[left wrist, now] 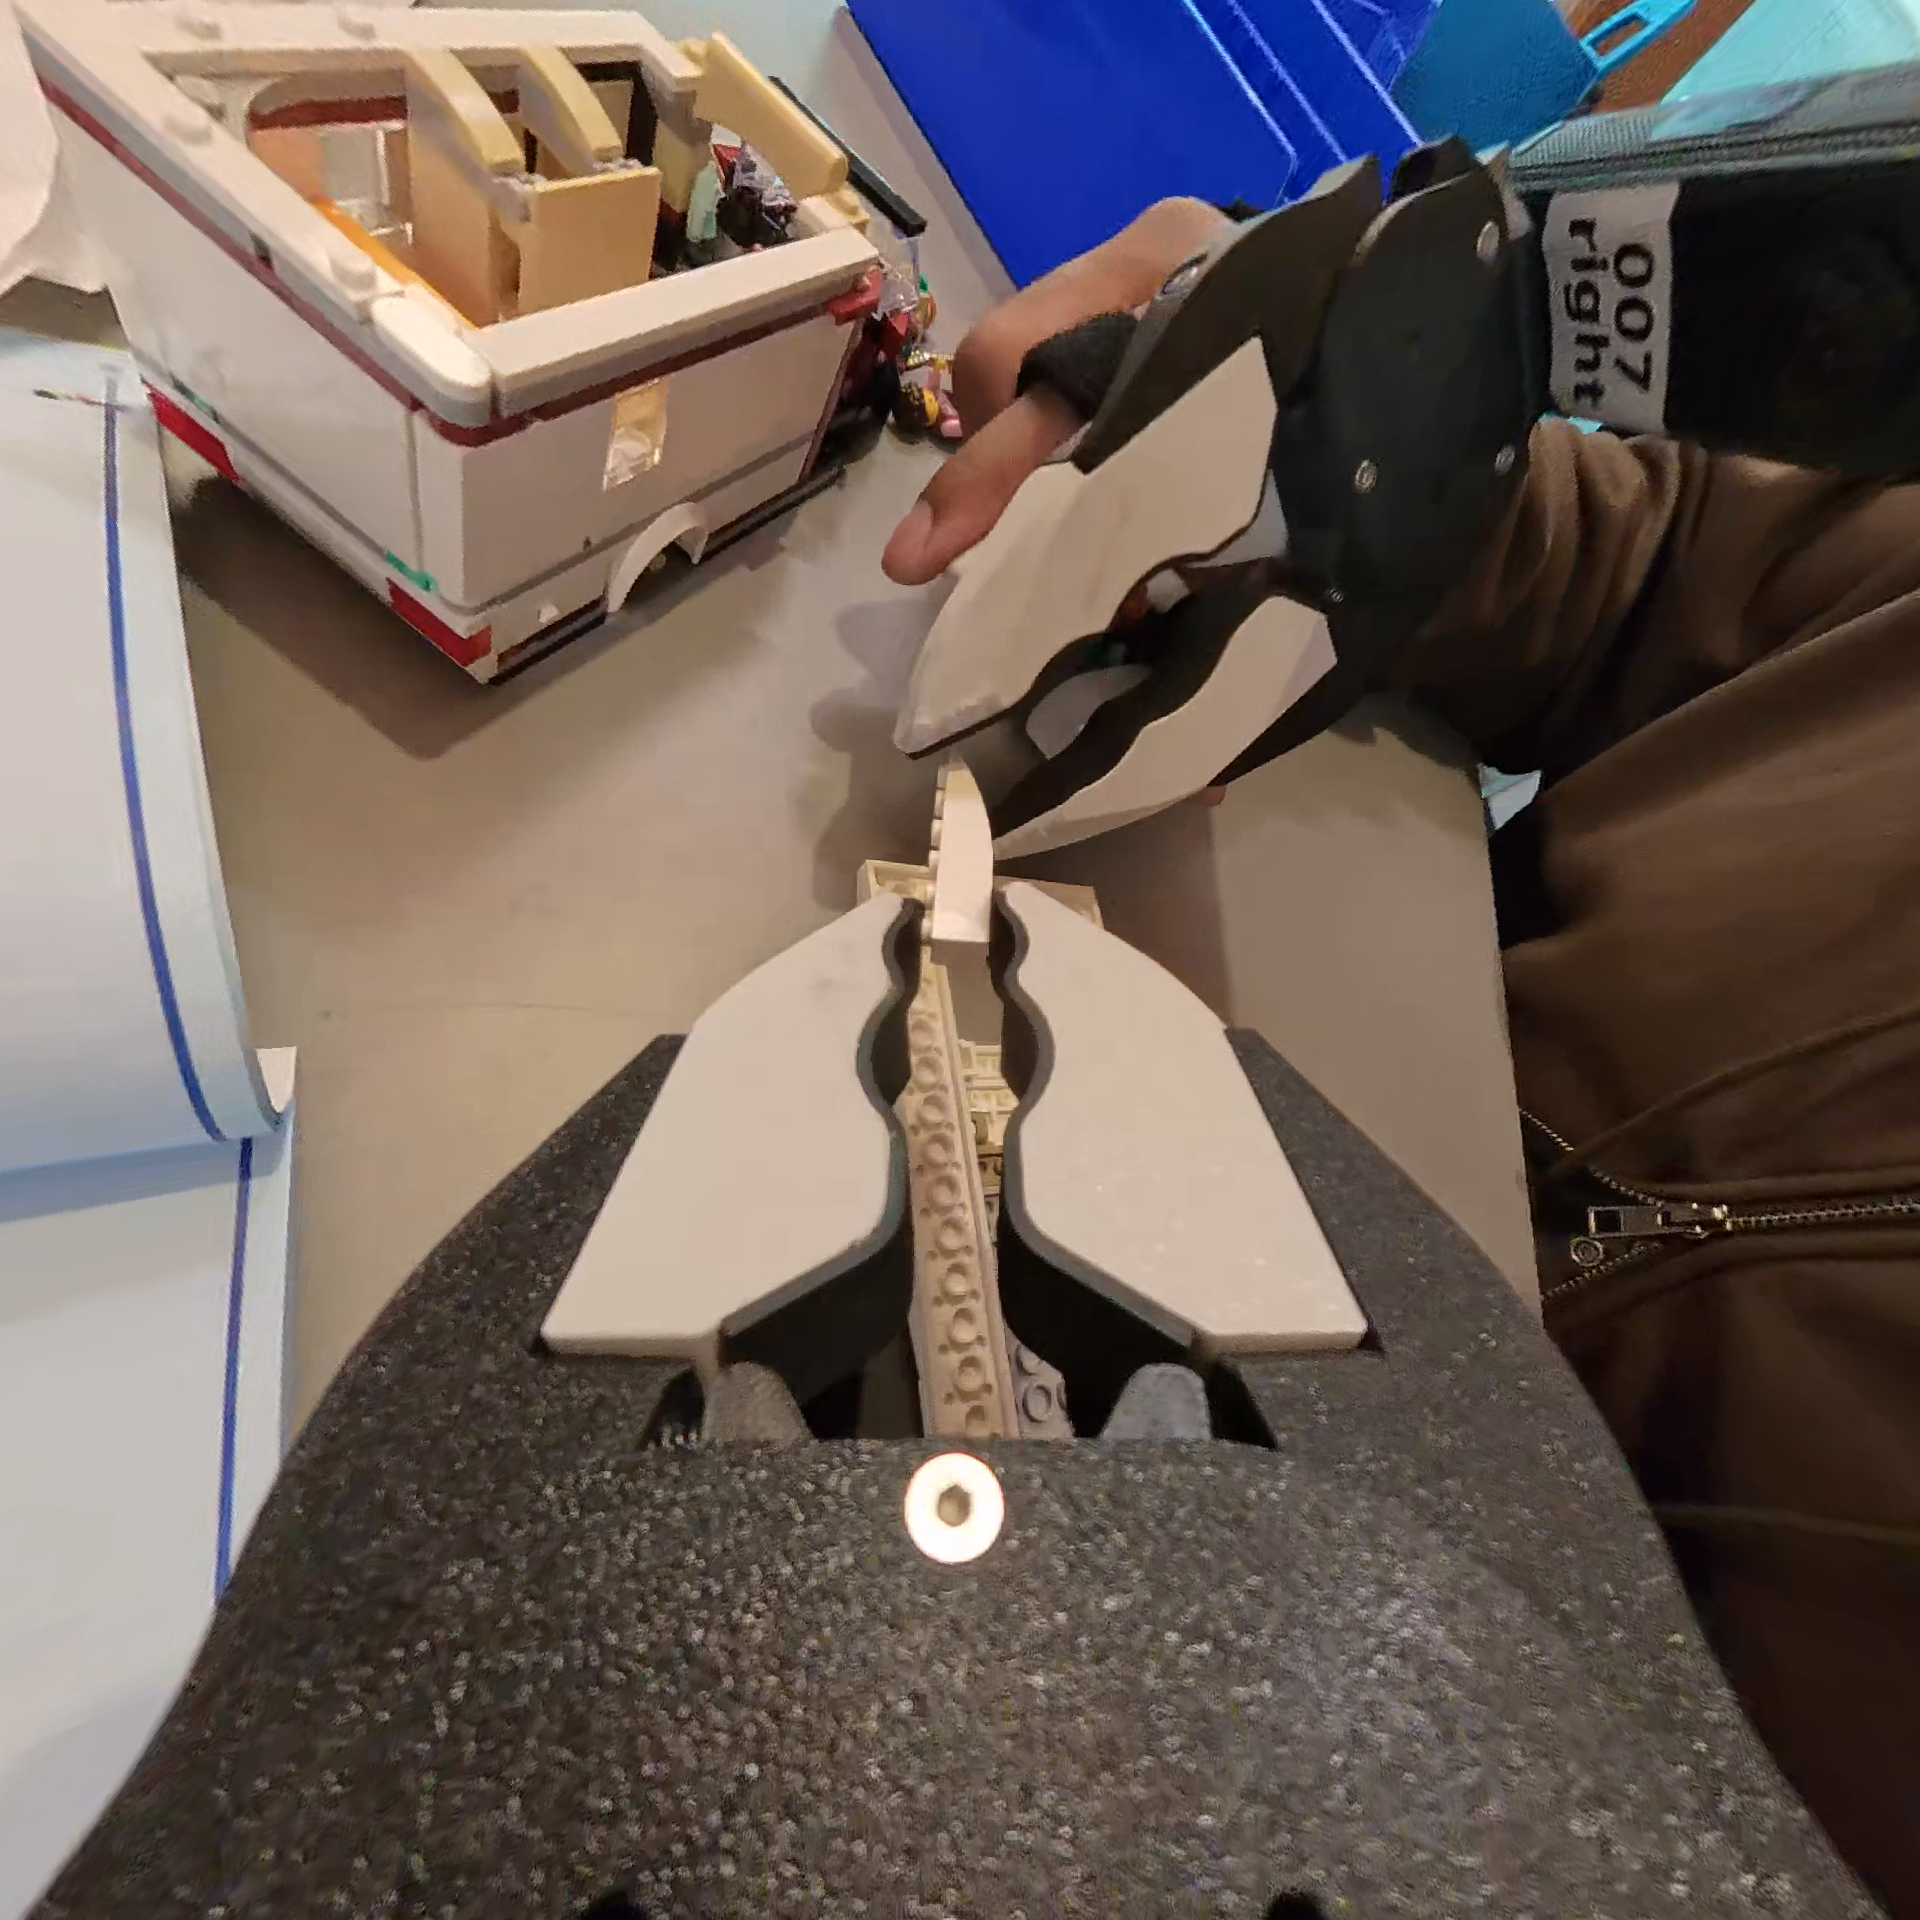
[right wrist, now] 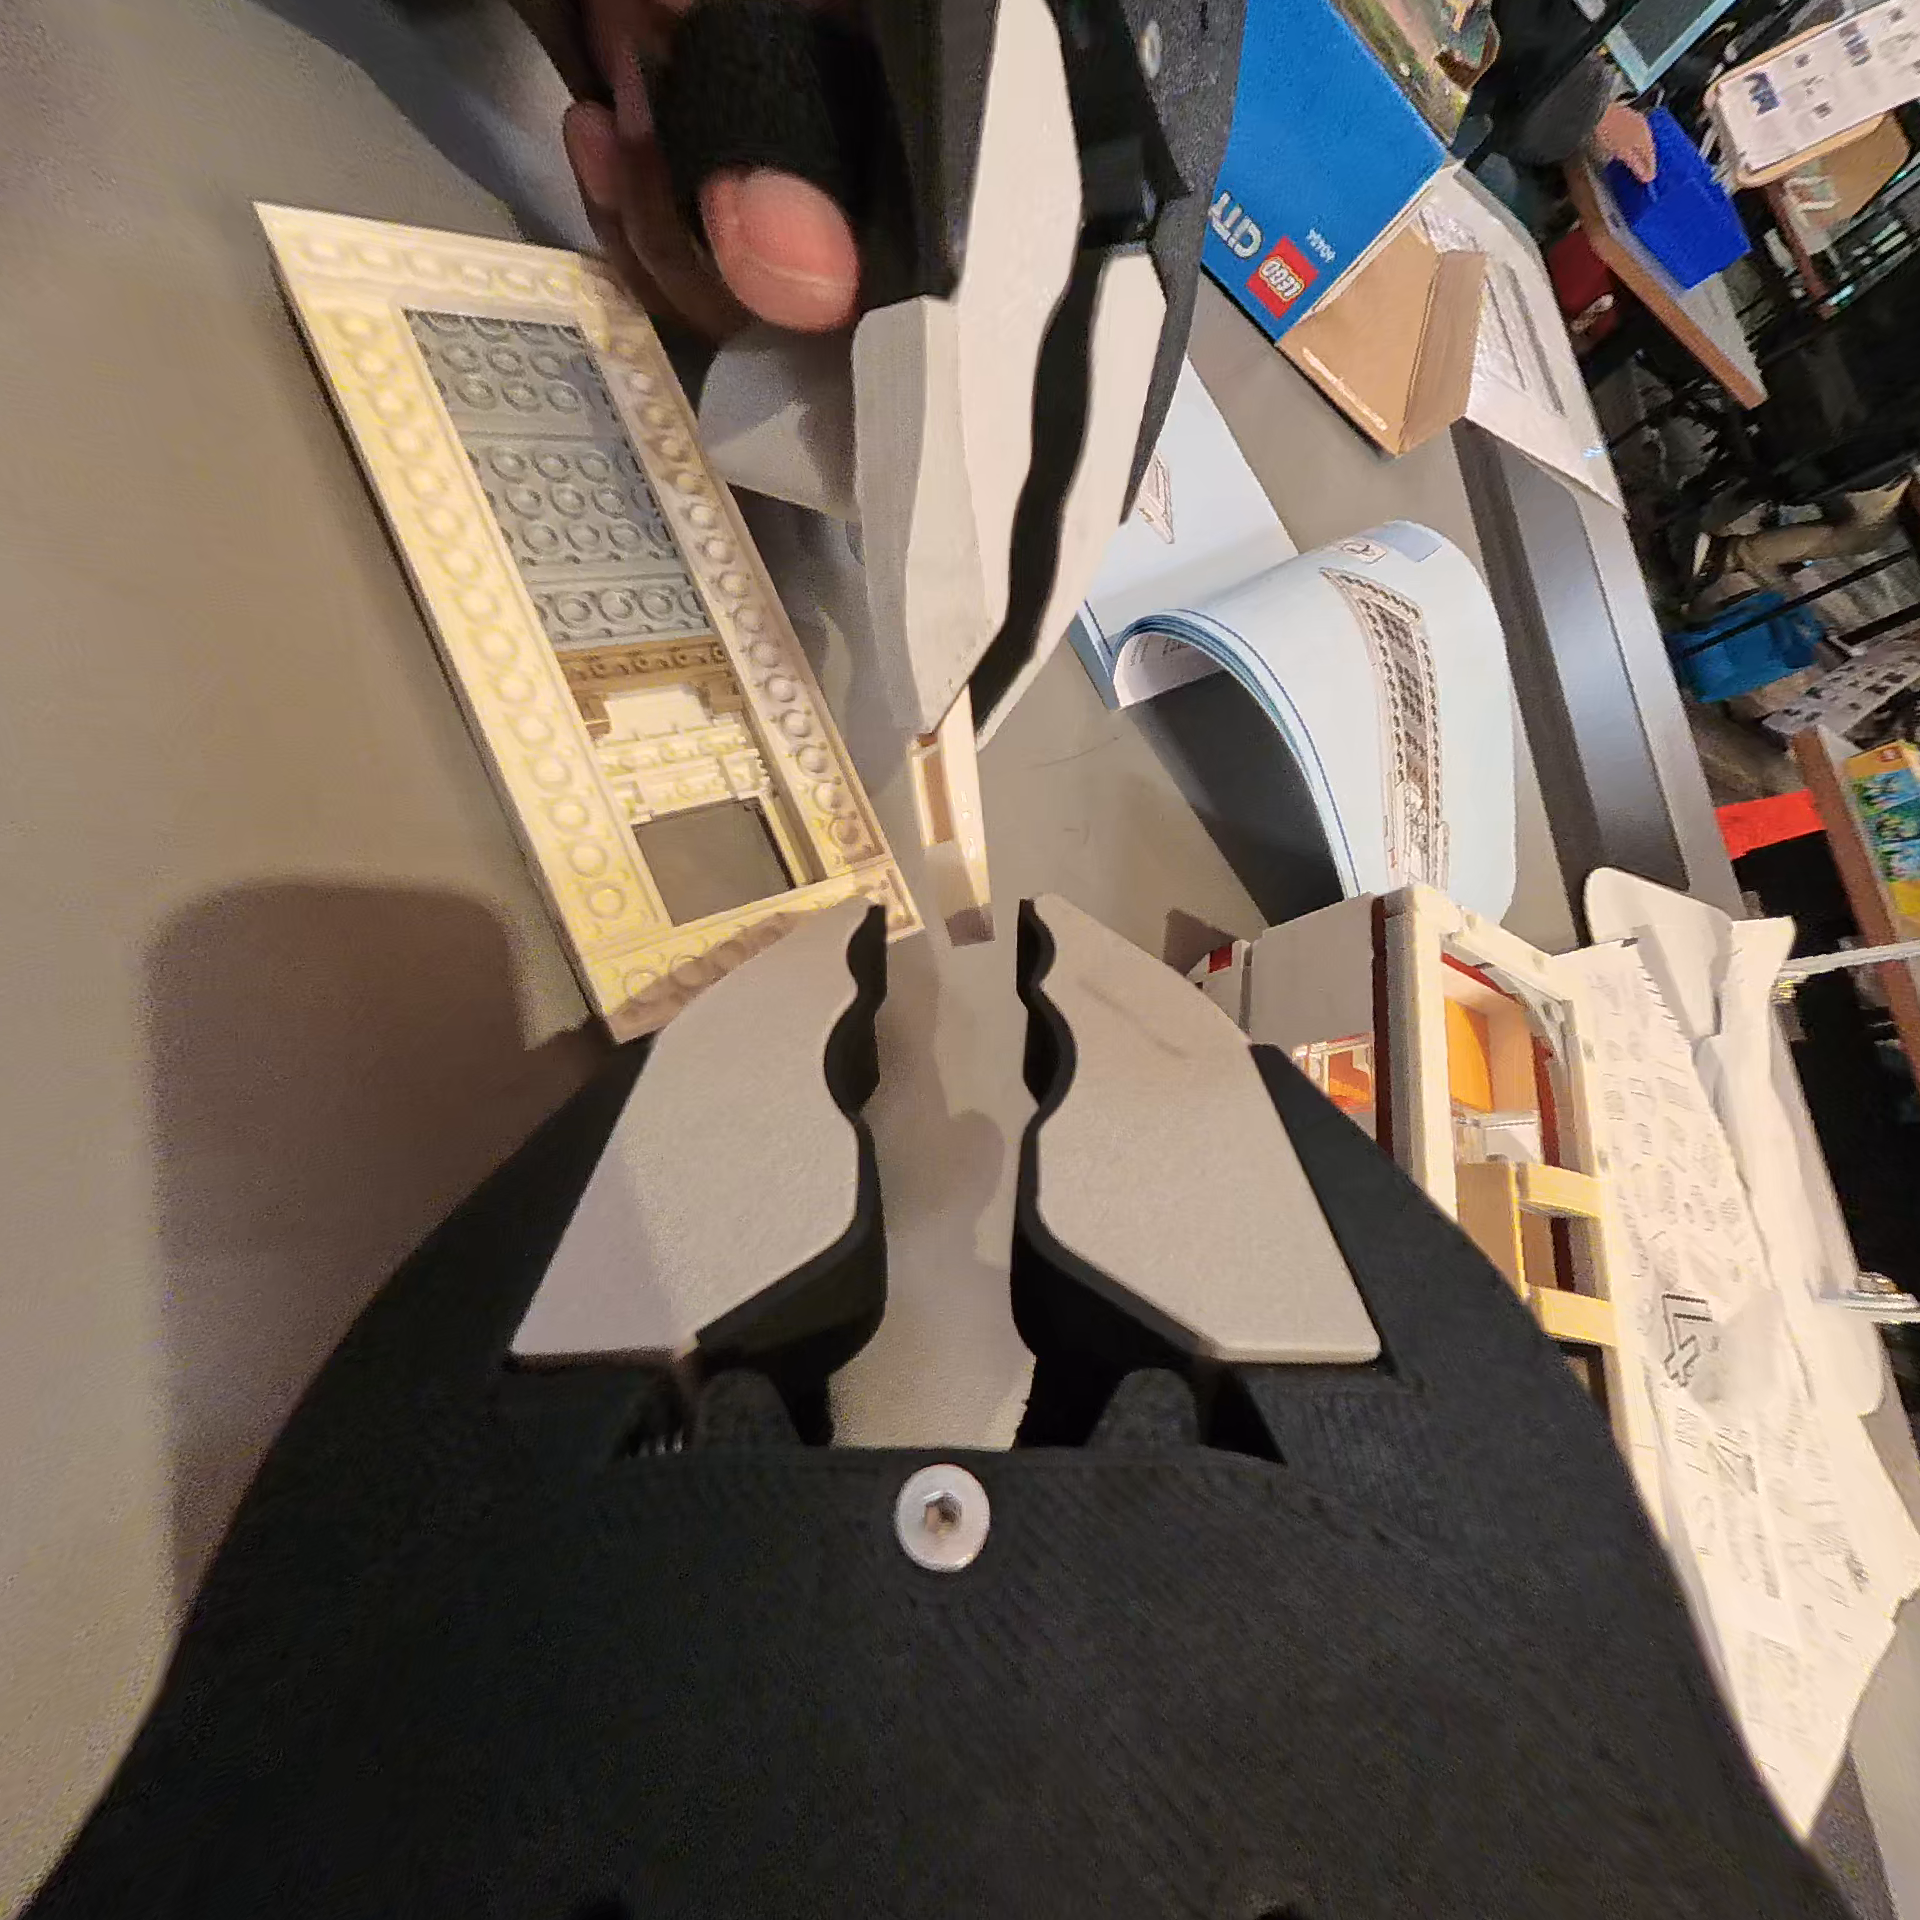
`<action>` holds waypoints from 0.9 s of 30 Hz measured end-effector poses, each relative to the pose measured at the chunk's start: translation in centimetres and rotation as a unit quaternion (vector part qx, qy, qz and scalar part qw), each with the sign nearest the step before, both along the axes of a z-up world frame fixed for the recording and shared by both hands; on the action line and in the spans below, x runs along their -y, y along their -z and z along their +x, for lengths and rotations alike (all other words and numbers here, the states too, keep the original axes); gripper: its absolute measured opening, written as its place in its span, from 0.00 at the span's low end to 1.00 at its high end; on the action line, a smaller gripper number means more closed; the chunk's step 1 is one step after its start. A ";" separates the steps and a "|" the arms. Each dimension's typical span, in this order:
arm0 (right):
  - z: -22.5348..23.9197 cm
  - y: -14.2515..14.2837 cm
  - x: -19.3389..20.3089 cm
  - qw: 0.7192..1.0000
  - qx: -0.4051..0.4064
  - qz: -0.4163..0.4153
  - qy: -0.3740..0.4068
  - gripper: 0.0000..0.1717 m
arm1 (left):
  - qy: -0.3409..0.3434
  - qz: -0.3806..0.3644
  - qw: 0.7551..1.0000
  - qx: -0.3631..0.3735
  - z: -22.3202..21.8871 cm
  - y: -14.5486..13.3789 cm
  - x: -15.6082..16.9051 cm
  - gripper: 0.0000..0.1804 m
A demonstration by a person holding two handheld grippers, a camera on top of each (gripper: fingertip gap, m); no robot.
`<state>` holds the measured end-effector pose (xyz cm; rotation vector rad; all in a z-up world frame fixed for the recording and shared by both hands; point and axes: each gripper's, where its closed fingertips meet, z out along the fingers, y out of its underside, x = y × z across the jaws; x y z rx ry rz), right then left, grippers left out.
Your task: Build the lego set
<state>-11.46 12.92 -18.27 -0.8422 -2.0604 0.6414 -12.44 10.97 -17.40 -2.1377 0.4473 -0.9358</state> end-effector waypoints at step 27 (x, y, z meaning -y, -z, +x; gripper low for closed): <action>-0.1 0.4 -0.6 1.000 -0.010 0.015 0.023 0.12 | -0.054 -0.059 0.996 0.034 -1.0 0.5 -0.2 0.07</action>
